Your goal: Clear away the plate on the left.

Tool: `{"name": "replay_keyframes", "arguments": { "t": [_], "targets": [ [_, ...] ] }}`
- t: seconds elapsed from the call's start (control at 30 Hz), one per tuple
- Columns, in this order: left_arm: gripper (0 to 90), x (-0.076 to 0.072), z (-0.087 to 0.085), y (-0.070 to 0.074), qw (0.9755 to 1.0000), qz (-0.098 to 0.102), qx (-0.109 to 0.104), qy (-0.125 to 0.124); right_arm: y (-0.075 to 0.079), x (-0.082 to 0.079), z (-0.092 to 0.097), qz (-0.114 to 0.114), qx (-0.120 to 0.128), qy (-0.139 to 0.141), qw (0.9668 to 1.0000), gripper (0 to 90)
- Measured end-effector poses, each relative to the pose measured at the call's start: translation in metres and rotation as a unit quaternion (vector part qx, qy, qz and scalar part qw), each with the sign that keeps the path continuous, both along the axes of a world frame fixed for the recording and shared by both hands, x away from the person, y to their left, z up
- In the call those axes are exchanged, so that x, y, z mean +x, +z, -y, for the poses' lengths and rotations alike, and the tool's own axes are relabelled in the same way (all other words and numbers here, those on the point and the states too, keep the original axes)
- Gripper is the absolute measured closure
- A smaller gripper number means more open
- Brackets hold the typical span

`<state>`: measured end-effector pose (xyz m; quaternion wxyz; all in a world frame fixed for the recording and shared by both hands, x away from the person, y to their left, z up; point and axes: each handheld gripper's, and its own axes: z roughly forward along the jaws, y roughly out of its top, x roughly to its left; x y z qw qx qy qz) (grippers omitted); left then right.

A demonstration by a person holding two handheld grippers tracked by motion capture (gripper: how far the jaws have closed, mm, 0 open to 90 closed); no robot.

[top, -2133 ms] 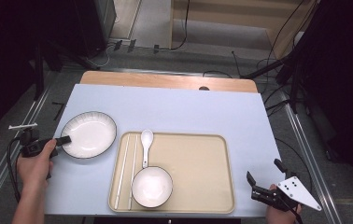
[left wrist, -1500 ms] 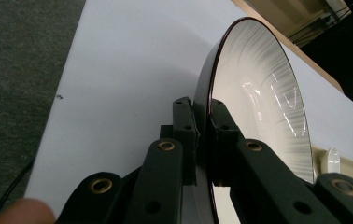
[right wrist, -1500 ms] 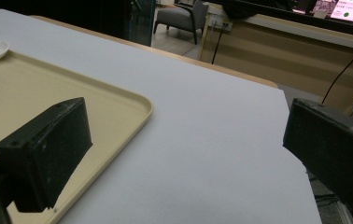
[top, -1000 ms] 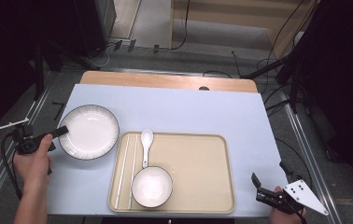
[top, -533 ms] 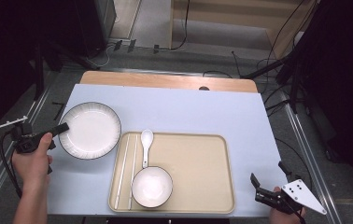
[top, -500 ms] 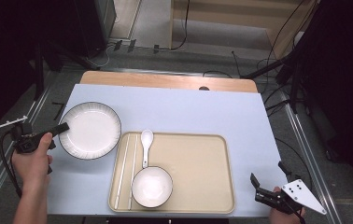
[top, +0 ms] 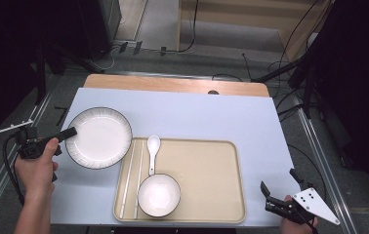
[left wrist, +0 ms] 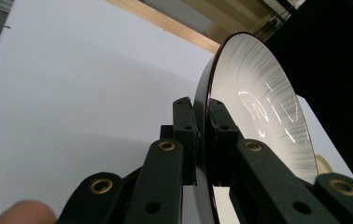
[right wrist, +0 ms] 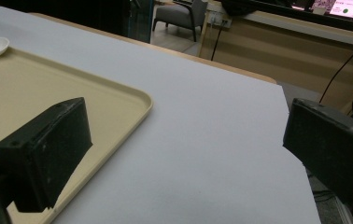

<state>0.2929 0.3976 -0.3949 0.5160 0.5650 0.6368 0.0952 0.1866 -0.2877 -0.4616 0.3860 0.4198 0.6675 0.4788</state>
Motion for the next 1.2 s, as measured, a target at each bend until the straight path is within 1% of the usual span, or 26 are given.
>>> {"name": "replay_keyframes", "arguments": {
  "t": [0.23, 0.27, 0.5, 0.6, 0.8, 0.9, 1.03, 1.2],
  "targets": [
    [84.8, 0.004, 0.014, 0.009, 0.9998, 0.003, 0.009, -0.017, 0.000, 0.001, 0.000, 0.001, 0.002, -0.001, 1.0000, 1.4],
    [84.8, 0.005, 0.017, 0.010, 0.9998, 0.003, 0.007, -0.020, 0.000, 0.001, 0.000, 0.001, 0.001, -0.001, 1.0000, 1.4],
    [84.9, 0.013, 0.038, 0.016, 0.9991, 0.010, 0.010, -0.040, 0.001, 0.000, -0.001, 0.002, 0.002, 0.001, 1.0000, 1.4],
    [84.8, 0.016, 0.046, 0.017, 0.9986, 0.009, 0.012, -0.050, 0.001, 0.000, -0.001, 0.002, 0.004, 0.002, 1.0000, 1.4],
    [84.9, 0.023, 0.062, 0.016, 0.9978, 0.008, 0.013, -0.065, 0.001, 0.000, -0.001, 0.003, 0.003, 0.002, 1.0000, 1.4],
    [84.9, 0.026, 0.069, 0.016, 0.9970, 0.010, 0.017, -0.075, 0.001, 0.000, -0.001, 0.003, 0.005, 0.001, 1.0000, 1.4],
    [84.8, 0.030, 0.075, 0.015, 0.9965, 0.009, 0.020, -0.080, 0.001, 0.000, -0.002, 0.002, 0.002, 0.004, 1.0000, 1.4],
    [84.8, 0.033, 0.082, 0.013, 0.9963, 0.009, 0.016, -0.084, 0.001, -0.001, -0.002, 0.002, 0.005, 0.006, 1.0000, 1.4]
  ]
}}
